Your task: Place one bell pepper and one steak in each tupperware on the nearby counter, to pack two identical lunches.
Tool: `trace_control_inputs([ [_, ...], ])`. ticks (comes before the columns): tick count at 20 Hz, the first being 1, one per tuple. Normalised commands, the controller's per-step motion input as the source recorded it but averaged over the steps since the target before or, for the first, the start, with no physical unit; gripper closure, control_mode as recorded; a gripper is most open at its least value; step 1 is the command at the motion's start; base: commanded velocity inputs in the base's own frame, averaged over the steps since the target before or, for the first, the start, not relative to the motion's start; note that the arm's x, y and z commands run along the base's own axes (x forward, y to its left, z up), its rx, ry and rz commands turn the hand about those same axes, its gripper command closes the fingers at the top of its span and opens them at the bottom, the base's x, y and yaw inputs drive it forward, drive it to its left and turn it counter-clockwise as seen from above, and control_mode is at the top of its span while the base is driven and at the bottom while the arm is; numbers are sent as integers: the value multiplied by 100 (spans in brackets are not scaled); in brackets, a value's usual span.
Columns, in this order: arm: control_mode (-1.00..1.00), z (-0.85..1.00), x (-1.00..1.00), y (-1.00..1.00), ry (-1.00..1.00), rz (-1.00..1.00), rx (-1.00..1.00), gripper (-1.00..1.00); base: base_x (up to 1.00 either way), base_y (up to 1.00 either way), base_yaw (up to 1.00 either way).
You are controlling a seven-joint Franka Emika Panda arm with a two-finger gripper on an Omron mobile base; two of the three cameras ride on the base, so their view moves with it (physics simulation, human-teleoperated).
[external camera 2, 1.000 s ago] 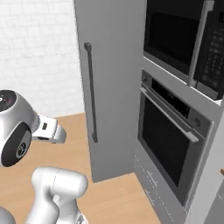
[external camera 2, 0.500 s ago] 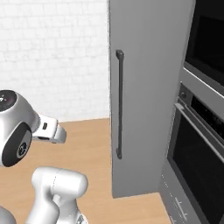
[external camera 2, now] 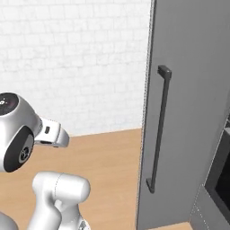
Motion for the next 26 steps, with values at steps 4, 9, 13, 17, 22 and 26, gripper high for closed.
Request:
trace_control_inputs([
  [4,100,0,0,0,0,0,0,-100,96,100,-30],
  [9,100,0,0,0,0,0,0,-100,100,98,-51],
  [13,100,0,0,0,0,0,0,-100,99,65,-62],
  [17,100,0,0,0,0,0,0,-100,96,35,-60],
  [22,100,0,0,0,0,0,0,-100,88,8,-55],
  [26,100,0,0,0,0,0,0,-100,61,-8,-42],
])
